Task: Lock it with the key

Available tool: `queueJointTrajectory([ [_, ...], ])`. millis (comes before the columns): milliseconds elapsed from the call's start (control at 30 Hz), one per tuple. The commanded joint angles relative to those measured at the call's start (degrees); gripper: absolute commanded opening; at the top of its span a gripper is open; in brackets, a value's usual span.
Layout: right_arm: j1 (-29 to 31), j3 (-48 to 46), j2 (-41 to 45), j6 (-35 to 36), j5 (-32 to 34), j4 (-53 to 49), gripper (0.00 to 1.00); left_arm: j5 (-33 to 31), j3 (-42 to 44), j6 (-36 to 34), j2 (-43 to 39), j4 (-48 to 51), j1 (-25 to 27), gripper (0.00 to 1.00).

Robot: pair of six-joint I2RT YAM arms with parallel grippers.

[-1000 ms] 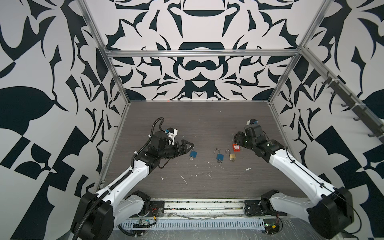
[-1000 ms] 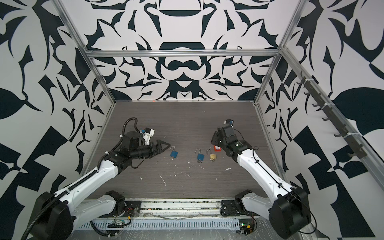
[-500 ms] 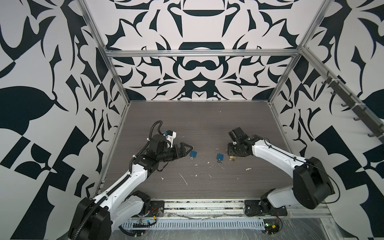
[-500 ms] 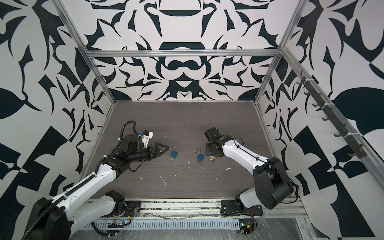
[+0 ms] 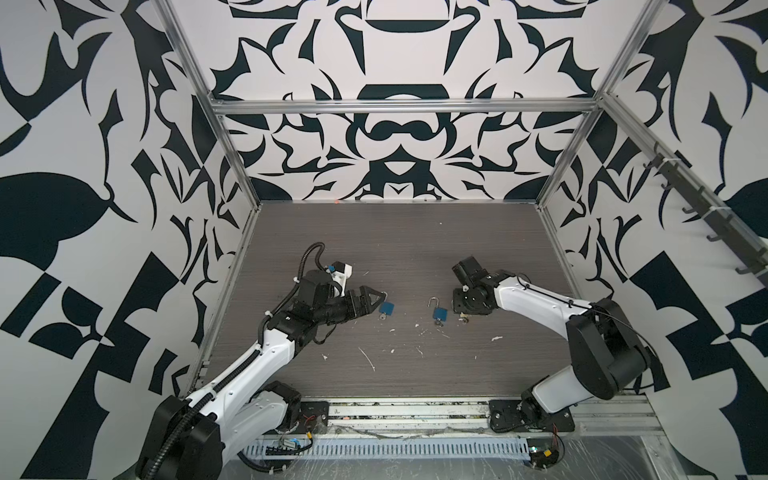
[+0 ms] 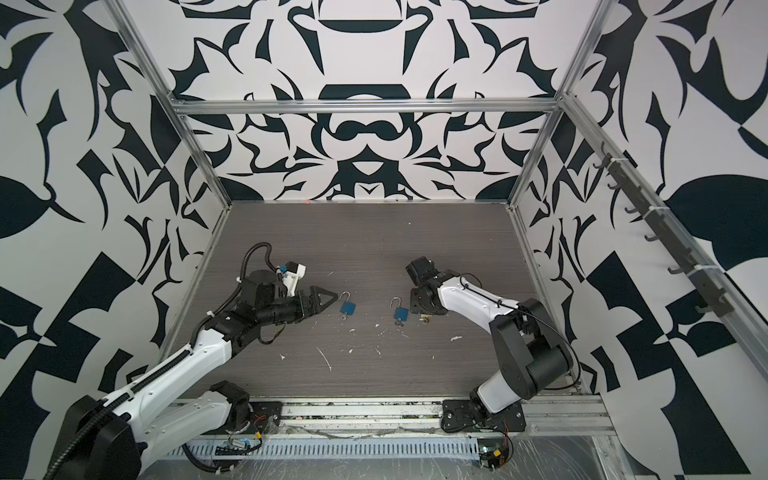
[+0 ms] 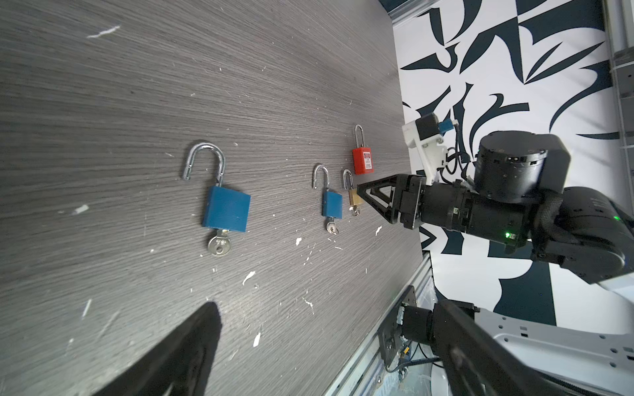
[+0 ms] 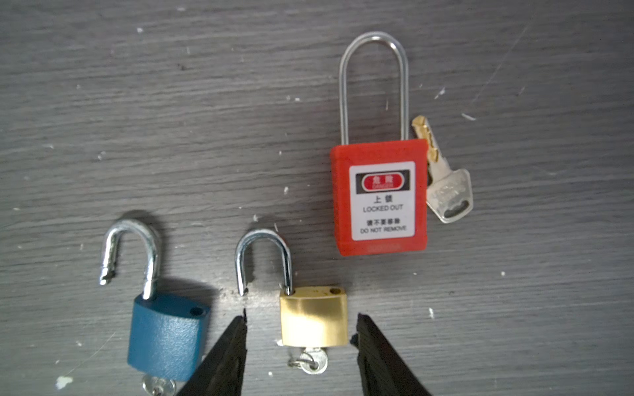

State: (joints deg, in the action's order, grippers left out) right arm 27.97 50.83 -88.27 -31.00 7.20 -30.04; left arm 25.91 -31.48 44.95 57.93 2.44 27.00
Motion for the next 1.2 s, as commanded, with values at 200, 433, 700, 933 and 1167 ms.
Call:
queueJointTrajectory([
  [200, 0.18, -1.08, -1.46, 1.19, 2.70, 1.02, 0.51, -0.07, 0.46, -0.74, 0.59, -0.11, -0.11, 1.00],
  [433, 0.22, -1.55, -3.07, 1.65, 1.83, 2.46, 0.51, 0.01, 0.37, -0.56, 1.25, -0.81, -0.16, 1.00],
  [700, 0.19, -2.21, -4.33, 1.39, 1.15, 3.32, 0.50, 0.19, 0.37, -0.65, 1.39, -0.54, -0.12, 1.00],
  [933, 0.21, -3.16, -1.99, 1.41, 1.24, 0.92, 0.48, 0.28, 0.22, -0.65, 1.66, -0.69, -0.14, 1.00],
  [1167, 0.19, -4.67, 0.01, 1.45, 1.13, 0.18, 0.48, 0.53, 0.28, -0.48, 2.30, -1.62, -0.11, 1.00],
])
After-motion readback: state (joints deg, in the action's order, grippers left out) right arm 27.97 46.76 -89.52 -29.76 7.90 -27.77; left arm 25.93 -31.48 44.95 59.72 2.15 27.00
